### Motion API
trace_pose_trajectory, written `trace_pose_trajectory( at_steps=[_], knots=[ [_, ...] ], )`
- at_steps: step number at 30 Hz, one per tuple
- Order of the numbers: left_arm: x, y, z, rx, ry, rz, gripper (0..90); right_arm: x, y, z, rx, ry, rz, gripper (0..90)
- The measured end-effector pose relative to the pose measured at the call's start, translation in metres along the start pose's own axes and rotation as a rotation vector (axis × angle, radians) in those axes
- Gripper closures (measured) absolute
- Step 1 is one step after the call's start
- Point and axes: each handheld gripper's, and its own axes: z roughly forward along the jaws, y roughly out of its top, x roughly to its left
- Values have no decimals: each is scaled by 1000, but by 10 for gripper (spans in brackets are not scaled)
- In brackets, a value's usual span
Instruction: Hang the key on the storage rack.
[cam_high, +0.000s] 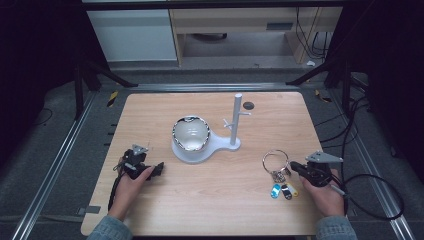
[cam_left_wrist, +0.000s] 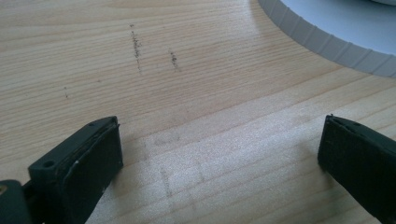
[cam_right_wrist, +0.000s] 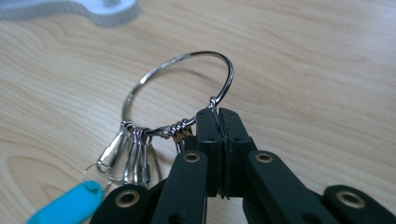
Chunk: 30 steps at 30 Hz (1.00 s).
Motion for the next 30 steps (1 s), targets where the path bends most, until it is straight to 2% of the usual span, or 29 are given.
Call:
trace_pose_trajectory(
  at_steps=[14, 24, 28, 30],
  knots=[
    [0, 0, 0, -1, 1, 0, 0, 18, 34, -13, -86, 35, -24, 889],
    [0, -1, 0, -3, 1, 0, 0, 26, 64, -18, -101, 51, -53, 889],
    [-1, -1, 0, -3, 1, -1, 0, 28, 74, -18, -103, 57, -76, 889],
    [-1, -1, 0, -4, 1, -1, 0, 31, 85, -18, -102, 56, -101, 890]
  ],
)
